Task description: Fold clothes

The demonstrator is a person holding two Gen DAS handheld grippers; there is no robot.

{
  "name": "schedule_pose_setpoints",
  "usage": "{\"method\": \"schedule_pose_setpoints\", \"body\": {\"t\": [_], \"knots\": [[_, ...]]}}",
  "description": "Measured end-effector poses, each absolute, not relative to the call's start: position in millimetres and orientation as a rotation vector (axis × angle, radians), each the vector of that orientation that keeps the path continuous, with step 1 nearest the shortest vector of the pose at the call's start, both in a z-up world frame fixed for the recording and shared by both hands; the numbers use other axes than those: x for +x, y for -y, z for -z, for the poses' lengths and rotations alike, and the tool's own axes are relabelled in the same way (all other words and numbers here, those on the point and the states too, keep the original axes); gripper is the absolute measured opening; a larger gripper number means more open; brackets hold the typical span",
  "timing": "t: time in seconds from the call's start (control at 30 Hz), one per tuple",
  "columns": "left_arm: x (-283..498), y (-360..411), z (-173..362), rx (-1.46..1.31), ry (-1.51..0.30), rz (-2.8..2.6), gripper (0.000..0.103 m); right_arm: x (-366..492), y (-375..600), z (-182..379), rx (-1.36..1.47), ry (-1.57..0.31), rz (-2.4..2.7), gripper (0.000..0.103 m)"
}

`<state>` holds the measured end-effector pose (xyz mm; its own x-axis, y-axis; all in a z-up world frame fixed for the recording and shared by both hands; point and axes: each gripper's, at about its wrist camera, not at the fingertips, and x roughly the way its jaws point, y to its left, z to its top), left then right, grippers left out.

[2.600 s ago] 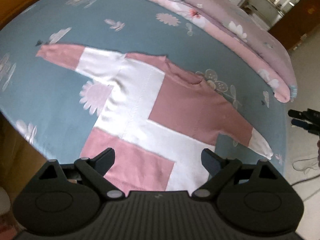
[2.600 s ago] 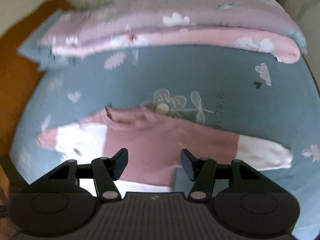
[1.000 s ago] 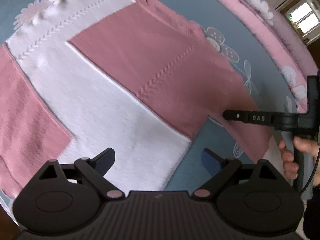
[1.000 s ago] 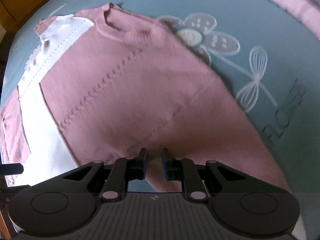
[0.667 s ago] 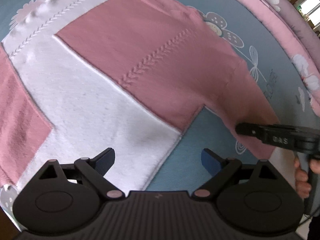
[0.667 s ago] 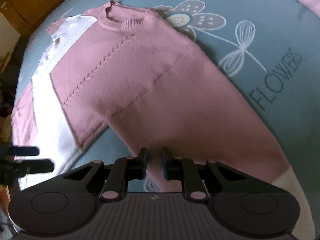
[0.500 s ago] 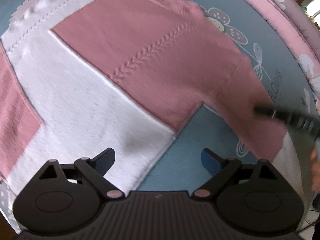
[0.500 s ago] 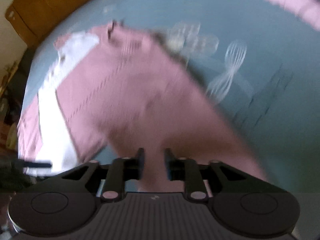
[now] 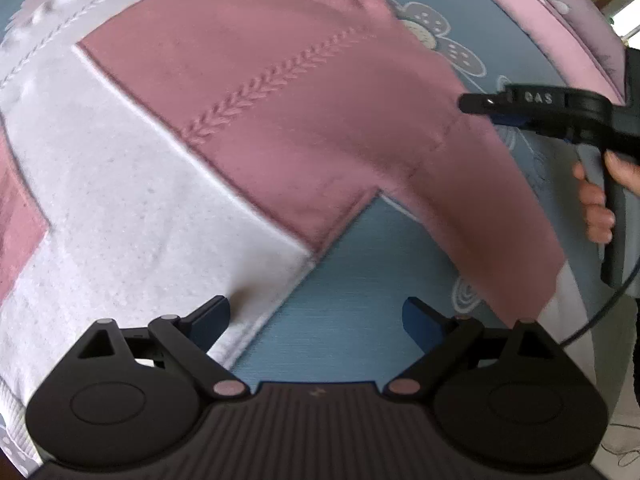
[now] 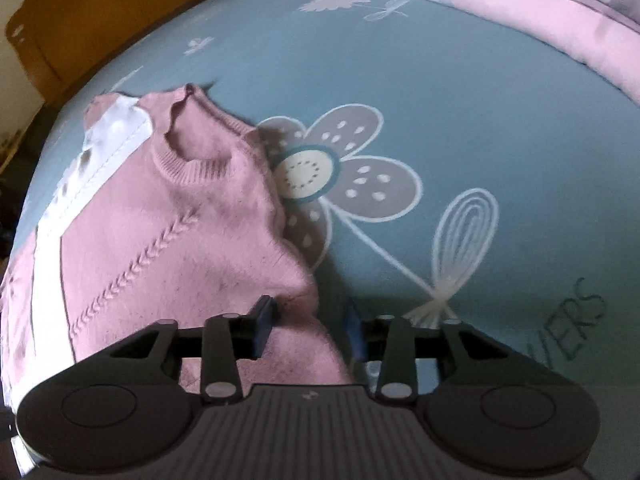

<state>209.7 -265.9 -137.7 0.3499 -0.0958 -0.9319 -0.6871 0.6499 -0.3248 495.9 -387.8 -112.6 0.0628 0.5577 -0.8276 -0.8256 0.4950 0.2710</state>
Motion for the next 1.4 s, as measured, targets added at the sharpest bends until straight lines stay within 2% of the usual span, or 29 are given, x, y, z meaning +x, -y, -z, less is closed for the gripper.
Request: {"method": "schedule_pose_setpoints", "body": {"t": [0.03, 0.17, 0.3, 0.37, 0.5, 0.63, 0.83, 0.9, 0.93, 1.0, 1.13, 1.23, 1.4], "knots": [[208.7, 265.3, 138.9, -0.815, -1.171, -0.444, 0.093, 495.2, 387.8, 113.2, -0.303, -1.080, -1.087, 0.016], [207.5, 265.3, 141.3, -0.831, -1.163, -0.449, 0.093, 497.3, 389.0, 107.7, -0.312, -1.055, -1.039, 0.015], [206.1, 264.7, 142.6, -0.837, -1.154, -0.445, 0.093, 498.8, 391.8, 109.6, -0.327, -1.053, -1.009, 0.023], [204.6, 263.3, 143.5, -0.847, -1.143, -0.445, 0.093, 497.5, 392.7, 106.5, -0.344, -1.044, -0.995, 0.031], [206.2, 261.8, 144.2, -0.857, -1.134, -0.453, 0.093, 490.7, 392.8, 79.4, -0.299, -0.954, -1.015, 0.031], [208.9, 262.9, 145.2, -0.847, -1.128, -0.447, 0.093, 491.9, 377.1, 68.5, -0.192, -0.984, -1.127, 0.019], [203.3, 256.3, 146.7, -0.888, -1.103, -0.438, 0.093, 497.3, 337.7, 101.4, -0.206, -1.124, -1.088, 0.018], [201.9, 254.5, 147.5, -0.899, -1.098, -0.432, 0.093, 504.0, 338.0, 113.5, -0.220, -1.128, -1.028, 0.009], [201.2, 253.8, 147.9, -0.904, -1.094, -0.429, 0.094, 510.1, 344.7, 115.7, -0.188, -1.136, -1.009, 0.000], [200.4, 252.6, 149.0, -0.913, -1.085, -0.424, 0.094, 518.0, 356.9, 114.8, -0.124, -1.175, -0.992, 0.002], [197.6, 250.0, 149.3, -0.924, -1.076, -0.417, 0.095, 498.4, 373.7, 98.2, -0.140, -1.159, -1.051, 0.017], [199.9, 252.9, 150.0, -0.913, -1.074, -0.423, 0.096, 481.6, 383.2, 88.9, -0.179, -1.144, -1.095, 0.017], [196.1, 263.0, 148.0, -0.872, -1.058, -0.439, 0.096, 480.6, 402.6, 109.3, -0.204, -1.161, -0.999, 0.016]]}}
